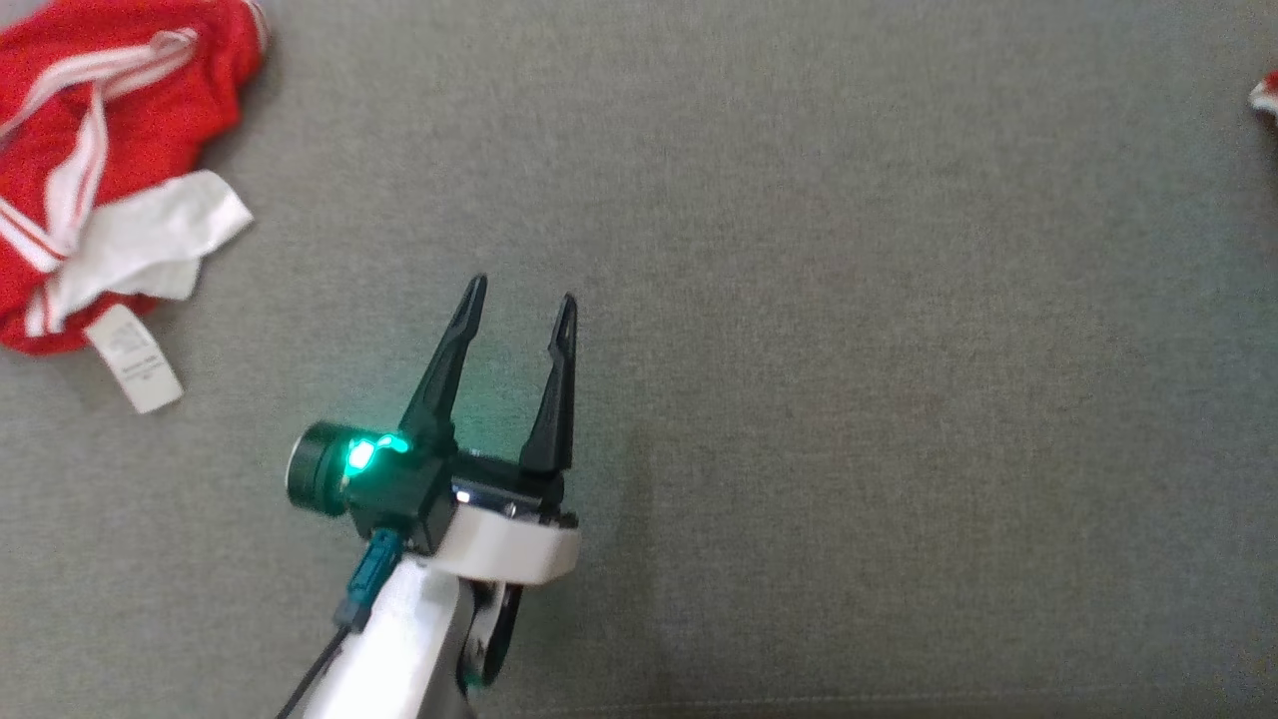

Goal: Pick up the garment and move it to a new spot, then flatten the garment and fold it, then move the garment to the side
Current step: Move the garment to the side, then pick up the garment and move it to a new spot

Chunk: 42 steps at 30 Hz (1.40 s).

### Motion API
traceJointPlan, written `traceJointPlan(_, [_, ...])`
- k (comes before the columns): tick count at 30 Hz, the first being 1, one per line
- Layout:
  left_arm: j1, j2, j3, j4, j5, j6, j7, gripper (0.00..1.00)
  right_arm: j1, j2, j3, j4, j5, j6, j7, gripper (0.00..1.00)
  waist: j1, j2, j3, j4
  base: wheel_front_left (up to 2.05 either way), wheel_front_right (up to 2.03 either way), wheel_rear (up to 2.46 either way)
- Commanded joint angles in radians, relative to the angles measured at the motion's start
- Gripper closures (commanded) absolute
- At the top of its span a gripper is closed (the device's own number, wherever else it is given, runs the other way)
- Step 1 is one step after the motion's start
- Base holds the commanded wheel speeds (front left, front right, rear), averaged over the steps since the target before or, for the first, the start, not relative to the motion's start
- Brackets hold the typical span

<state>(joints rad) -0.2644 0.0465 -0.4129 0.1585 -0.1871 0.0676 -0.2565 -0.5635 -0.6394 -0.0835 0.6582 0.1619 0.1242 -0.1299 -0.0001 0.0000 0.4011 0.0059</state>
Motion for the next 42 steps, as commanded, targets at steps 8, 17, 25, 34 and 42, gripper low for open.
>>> traceJointPlan(8, [0.126,0.004,0.096,0.021,-0.036,0.008,-0.005,0.0,0.195,0.267,0.147,-0.109,0.028,0.007,-0.104,0.0,0.0001,0.0,-0.274,0.052,0.0,0.0,0.0])
traceJointPlan(17, [0.234,0.004,0.178,0.06,-0.026,0.001,-0.005,0.0,0.394,0.455,0.252,-0.256,0.068,0.007,-0.131,0.0,0.0001,0.0,-0.439,0.073,0.0,0.0,0.0])
traceJointPlan(25, [0.295,0.004,0.258,0.081,0.021,-0.022,-0.005,0.0,0.563,0.566,0.245,-0.372,0.008,0.007,-0.132,0.0,0.0001,0.0,-0.501,0.083,0.0,0.0,0.0])
traceJointPlan(34, [0.317,0.004,0.299,0.094,0.034,-0.031,-0.005,0.0,0.623,0.587,0.229,-0.403,-0.003,0.007,-0.132,0.0,0.0001,0.0,-0.527,0.076,0.0,0.0,0.0])
traceJointPlan(42, [0.319,0.004,0.301,0.091,0.036,-0.03,-0.005,0.0,0.637,0.589,0.219,-0.409,0.011,0.007,-0.132,0.0,0.0001,0.0,-0.529,0.065,0.0,0.0,0.0])
